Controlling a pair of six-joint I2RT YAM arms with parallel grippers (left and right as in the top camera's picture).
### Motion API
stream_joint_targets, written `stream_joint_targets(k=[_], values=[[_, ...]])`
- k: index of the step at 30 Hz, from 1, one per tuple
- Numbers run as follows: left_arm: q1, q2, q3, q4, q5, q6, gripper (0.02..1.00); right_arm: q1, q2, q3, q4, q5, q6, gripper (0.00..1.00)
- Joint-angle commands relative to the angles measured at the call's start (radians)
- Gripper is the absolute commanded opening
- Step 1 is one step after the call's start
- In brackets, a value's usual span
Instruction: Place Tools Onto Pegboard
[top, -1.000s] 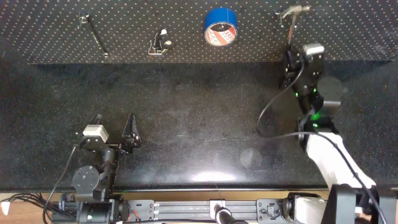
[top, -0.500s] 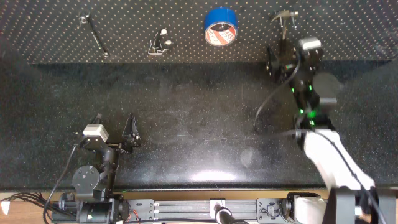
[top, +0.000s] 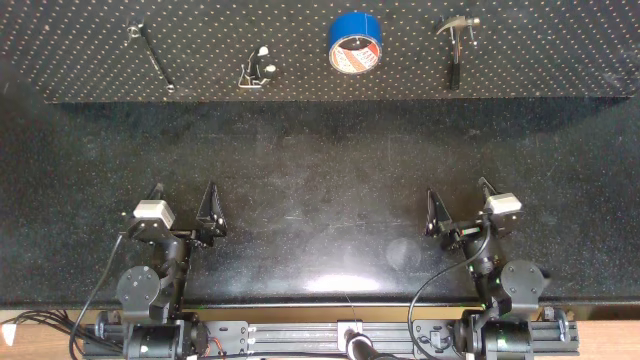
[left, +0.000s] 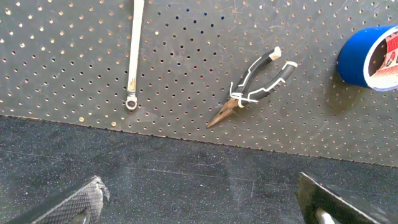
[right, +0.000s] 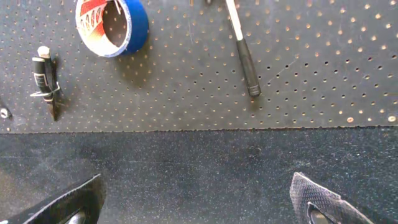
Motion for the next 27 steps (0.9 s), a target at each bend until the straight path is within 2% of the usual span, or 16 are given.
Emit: stream_joint_targets(k=[1,2,3,4,5,6,7,8,15,16,17,19,27], values=[[-0.003,-0.008,-0.003,-0.005,-0.002,0.005,0.993,-0.005,-0.047,-0.003,-0.005,-0.01,0.015,0.976],[-0.003,-0.008,-0.003,-0.005,-0.002,0.005,0.993,-0.005,-0.049,-0.003,0.001,-0.01,0.015,0.976],[-0.003,-0.008,-0.003,-0.005,-0.002,0.005,0.993,-0.01,-0.055,-0.003,0.108,-0.01,0.015,0.976],[-0.003,-0.008,-0.003,-0.005,-0.002,0.005,0.993,-0.04,-0.055,-0.003,0.423,-0.01,0.014,0.976],[-0.003,-0.008,-0.003,-0.005,-0.002,0.005,0.993,-0.076,-0.055,-0.003,0.372,-0.01,0.014,0.976],[-0.003,-0.008,-0.003,-0.005,-0.002,0.005,0.993,-0.126,-0.055,-0.003,0.133,-0.01,0.014,0.976],[-0.003,-0.008,-0.003,-0.005,-0.002,0.005,0.993,-0.135,-0.055,-0.003,0.019,-0.01,0.014,0.976],[-0.003,-0.008,-0.003,-0.005,-0.002,0.005,0.993,-0.125,-0.055,-0.003,-0.005,-0.01,0.015,0.976],[-0.003,-0.008,-0.003,-0.005,-0.002,0.005,0.993,-0.071,-0.055,-0.003,-0.005,-0.01,0.015,0.976],[-0.003,-0.008,-0.003,-0.005,-0.002,0.005,0.993,-0.005,-0.055,-0.003,-0.008,0.071,-0.038,0.976],[-0.003,-0.008,-0.003,-0.005,-0.002,0.005,0.993,0.024,-0.055,-0.003,-0.018,0.14,-0.047,0.976],[-0.003,-0.008,-0.003,-0.005,-0.002,0.005,0.993,0.024,-0.055,-0.002,-0.027,0.216,-0.054,0.976],[-0.003,-0.008,-0.003,-0.005,-0.002,0.005,0.993,0.024,-0.054,-0.002,-0.027,0.216,-0.053,0.976]])
